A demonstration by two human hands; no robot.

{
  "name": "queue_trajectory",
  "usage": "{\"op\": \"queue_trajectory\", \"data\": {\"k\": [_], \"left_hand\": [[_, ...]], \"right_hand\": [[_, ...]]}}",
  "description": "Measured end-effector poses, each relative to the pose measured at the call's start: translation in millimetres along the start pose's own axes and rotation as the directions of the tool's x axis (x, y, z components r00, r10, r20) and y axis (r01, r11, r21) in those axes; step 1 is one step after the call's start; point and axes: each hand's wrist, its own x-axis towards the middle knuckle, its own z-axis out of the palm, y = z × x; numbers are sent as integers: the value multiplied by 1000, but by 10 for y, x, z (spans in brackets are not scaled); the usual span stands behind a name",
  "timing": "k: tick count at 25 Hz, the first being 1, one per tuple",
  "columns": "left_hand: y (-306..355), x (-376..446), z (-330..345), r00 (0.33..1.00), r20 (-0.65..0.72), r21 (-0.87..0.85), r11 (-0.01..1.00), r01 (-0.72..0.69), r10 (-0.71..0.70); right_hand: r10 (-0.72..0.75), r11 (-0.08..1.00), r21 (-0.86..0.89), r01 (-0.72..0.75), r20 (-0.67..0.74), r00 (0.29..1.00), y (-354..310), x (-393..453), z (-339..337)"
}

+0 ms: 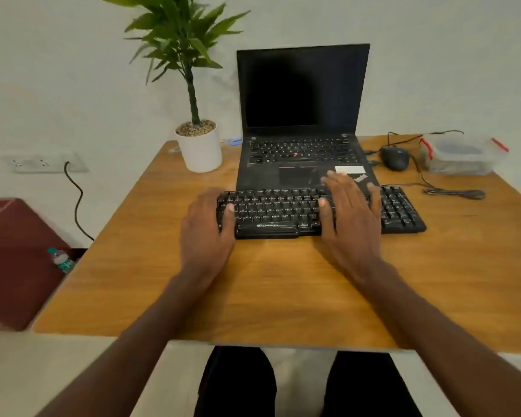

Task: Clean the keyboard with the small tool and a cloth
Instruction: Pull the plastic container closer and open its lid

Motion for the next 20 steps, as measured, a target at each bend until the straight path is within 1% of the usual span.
{"op": "queue_trajectory", "data": {"k": [3, 6, 8, 11, 14, 17, 20], "left_hand": [[-10, -142, -36, 997, -49, -39, 998, 56, -58], [-116, -131, 73, 987, 40, -20, 988, 156, -155], [-231, -101, 137, 968, 106, -31, 972, 234, -230], [-274, -50, 164, 939, 152, -39, 947, 318, -309], [-222, -71, 149, 943, 150, -3, 954, 301, -297], [-251, -66, 131, 944, 155, -8, 955, 296, -291], [-256, -83, 120, 944, 168, -21, 957, 291, -283]], "right_hand": [[-16, 998, -54, 13, -51, 999, 6, -163, -31], [14, 997, -71, -17, -49, 999, 28, -166, 39], [82, 994, -62, -86, -60, 995, 78, -140, 59], [112, 990, -87, -115, -35, 993, 83, -146, 92], [90, 989, -118, -93, -32, 995, 74, -132, 87], [138, 981, -134, -141, -33, 990, 53, -141, 81], [154, 979, -130, -157, -34, 988, 44, -147, 64]]}}
